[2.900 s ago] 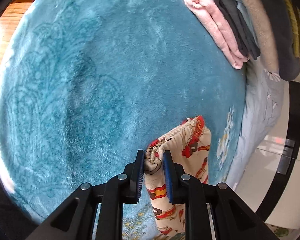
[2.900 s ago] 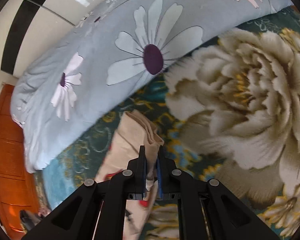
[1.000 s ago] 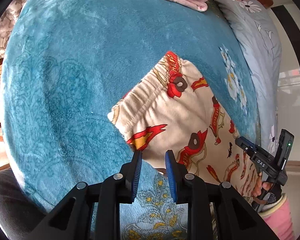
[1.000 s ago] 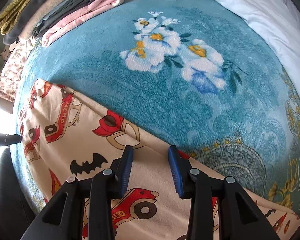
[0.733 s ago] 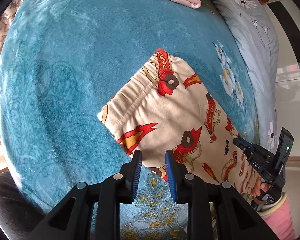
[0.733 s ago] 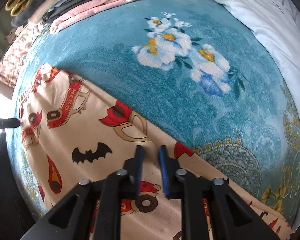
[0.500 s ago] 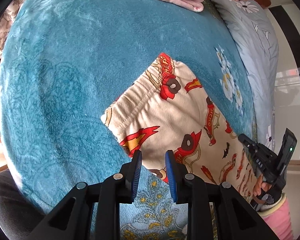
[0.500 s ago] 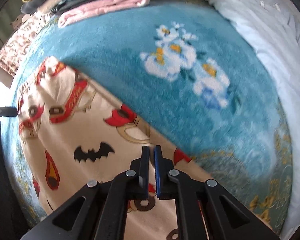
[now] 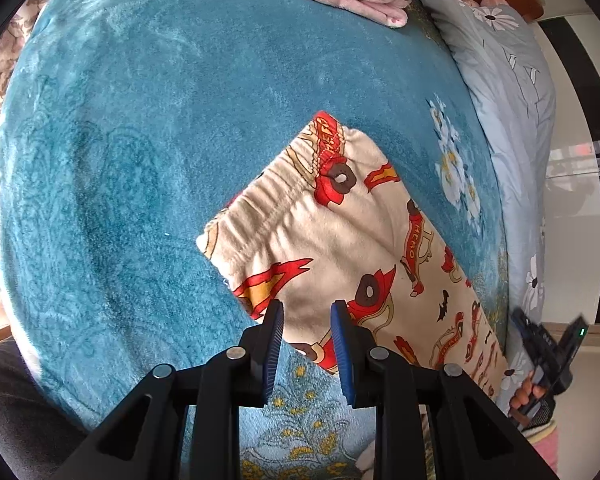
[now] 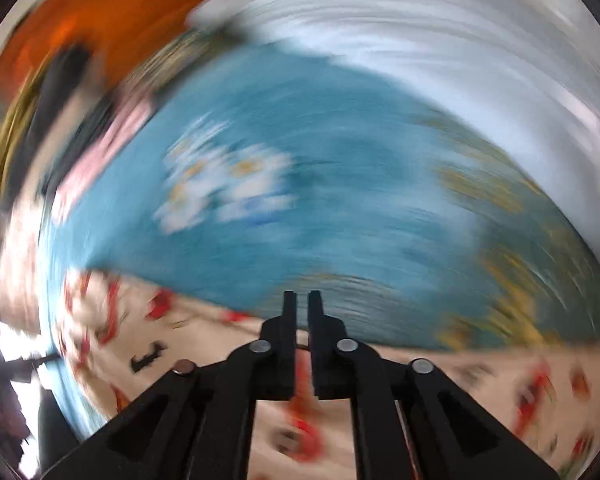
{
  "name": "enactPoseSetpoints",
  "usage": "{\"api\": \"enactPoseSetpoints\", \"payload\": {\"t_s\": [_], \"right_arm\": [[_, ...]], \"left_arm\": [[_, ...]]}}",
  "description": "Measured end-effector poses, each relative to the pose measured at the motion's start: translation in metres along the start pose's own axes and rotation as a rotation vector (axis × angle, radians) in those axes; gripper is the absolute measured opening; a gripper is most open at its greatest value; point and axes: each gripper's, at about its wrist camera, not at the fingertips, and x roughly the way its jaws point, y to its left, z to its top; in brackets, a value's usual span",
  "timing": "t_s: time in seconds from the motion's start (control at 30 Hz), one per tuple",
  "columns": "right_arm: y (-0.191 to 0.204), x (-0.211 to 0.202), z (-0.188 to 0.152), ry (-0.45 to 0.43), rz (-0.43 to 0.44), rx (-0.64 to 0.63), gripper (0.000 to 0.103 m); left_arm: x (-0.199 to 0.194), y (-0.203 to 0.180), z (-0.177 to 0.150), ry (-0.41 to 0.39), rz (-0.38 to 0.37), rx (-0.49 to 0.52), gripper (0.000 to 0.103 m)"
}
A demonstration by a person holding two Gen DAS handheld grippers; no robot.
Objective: Fold clothes
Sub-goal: 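Grasp the folded leg hems with the right tool and lift them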
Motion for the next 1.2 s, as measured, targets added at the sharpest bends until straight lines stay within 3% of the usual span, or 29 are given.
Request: {"api": "enactPoseSetpoints", "payload": {"t_s": [0.07, 0.13, 0.27, 0.43, 0.6, 0.83, 0.87, 1.0, 1.1, 1.2], "right_arm": [[-0.046, -0.018, -0.01, -0.074, -0.054, 0.214, 0.033], [-0.103, -0.045, -0.027, -0.15, -0.12, 0.409, 0.036], [-0.22, -0.108, -0.101, -0.299, -0.242, 0.881, 0.044], [-0.264, -0.109, -0.147, -0.333, -0.174, 1.097, 0.054], [-0.251, -0.067, -0.122, -0.293, -0.099, 1.041, 0.054], [-0.242, -0.046, -0.105, -0.277, -0.11, 1.028, 0.056], [-0.241, -0.046, -0.104, -0.281, -0.1, 1.03, 0.052], [-0.234, -0.047, -0.092, -0.274, -0.099, 1.017, 0.013], [-0.217, -0.052, -0.077, -0.275, -0.113, 0.962, 0.011], [-0.178, -0.061, -0.05, -0.292, -0.077, 0.808, 0.01]], "left_arm": [[0.001, -0.001, 0.0, 0.0, -0.004, -0.001, 0.028], [0.001, -0.002, 0.001, 0.001, -0.008, -0.003, 0.029], [0.006, -0.006, -0.002, 0.015, -0.006, -0.004, 0.034], [0.01, -0.014, -0.008, 0.027, 0.009, 0.009, 0.035], [0.003, -0.018, -0.009, 0.013, 0.018, 0.022, 0.035], [-0.006, -0.012, -0.01, -0.008, 0.023, 0.003, 0.036], [-0.005, -0.011, -0.01, -0.005, 0.023, -0.001, 0.036], [-0.006, -0.011, -0.011, -0.005, 0.016, -0.001, 0.036], [-0.009, -0.01, -0.011, -0.011, 0.008, -0.004, 0.036], [-0.011, -0.009, -0.011, -0.017, 0.001, -0.006, 0.036]]}}
